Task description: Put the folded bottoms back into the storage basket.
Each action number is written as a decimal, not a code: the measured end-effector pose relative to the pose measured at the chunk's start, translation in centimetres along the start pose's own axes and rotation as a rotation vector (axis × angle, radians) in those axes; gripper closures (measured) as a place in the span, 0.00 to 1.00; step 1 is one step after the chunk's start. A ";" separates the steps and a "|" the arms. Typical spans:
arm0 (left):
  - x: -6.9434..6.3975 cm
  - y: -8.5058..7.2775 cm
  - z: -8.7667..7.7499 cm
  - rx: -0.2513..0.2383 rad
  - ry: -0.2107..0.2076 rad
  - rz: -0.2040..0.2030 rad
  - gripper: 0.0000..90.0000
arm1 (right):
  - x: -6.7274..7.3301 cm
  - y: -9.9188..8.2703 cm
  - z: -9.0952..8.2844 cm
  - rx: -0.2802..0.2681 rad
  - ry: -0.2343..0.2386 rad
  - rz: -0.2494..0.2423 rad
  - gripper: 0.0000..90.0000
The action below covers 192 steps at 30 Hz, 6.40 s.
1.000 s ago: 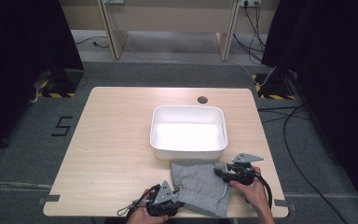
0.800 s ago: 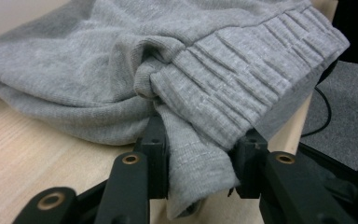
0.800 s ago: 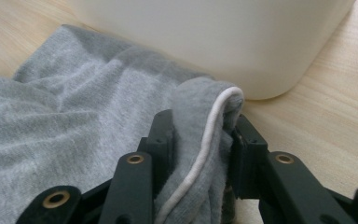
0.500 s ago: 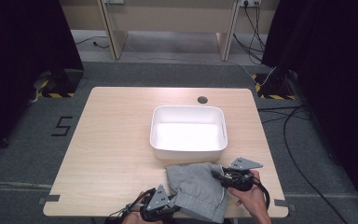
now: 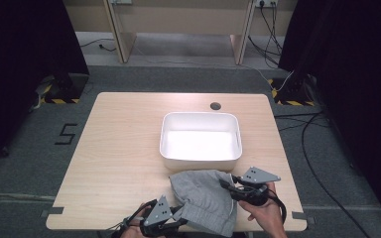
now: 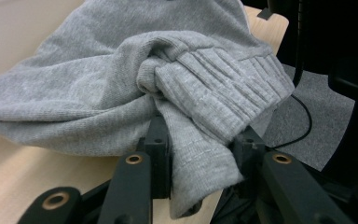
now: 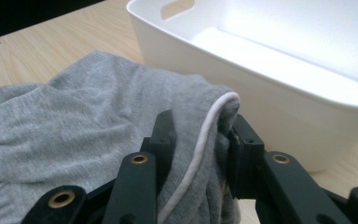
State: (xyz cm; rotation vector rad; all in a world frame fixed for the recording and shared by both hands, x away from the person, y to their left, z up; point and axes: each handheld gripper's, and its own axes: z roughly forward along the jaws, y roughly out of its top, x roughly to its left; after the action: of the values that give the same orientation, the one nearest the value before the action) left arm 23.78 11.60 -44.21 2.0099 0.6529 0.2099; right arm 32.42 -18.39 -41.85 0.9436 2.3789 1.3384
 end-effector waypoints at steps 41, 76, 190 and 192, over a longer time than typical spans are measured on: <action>4.4 10.0 -5.3 -0.092 0.057 0.043 0.73 | -0.9 13.0 -1.6 -0.073 0.028 -0.143 0.76; 13.4 13.6 2.9 0.009 0.133 -0.093 0.73 | -10.7 17.0 6.9 0.103 -0.022 -0.085 0.76; 15.7 9.2 -1.1 0.056 0.122 -0.212 0.32 | -10.4 12.6 6.4 0.175 -0.166 0.026 0.42; 15.6 9.0 -1.2 0.062 0.134 -0.212 0.27 | -10.1 12.4 6.3 0.175 -0.161 0.029 0.41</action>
State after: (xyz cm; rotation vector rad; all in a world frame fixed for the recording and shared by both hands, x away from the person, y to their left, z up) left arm 39.68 17.28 -37.80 1.9801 0.9620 0.2010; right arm 48.39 -16.16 -35.84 1.0919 2.3952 1.0330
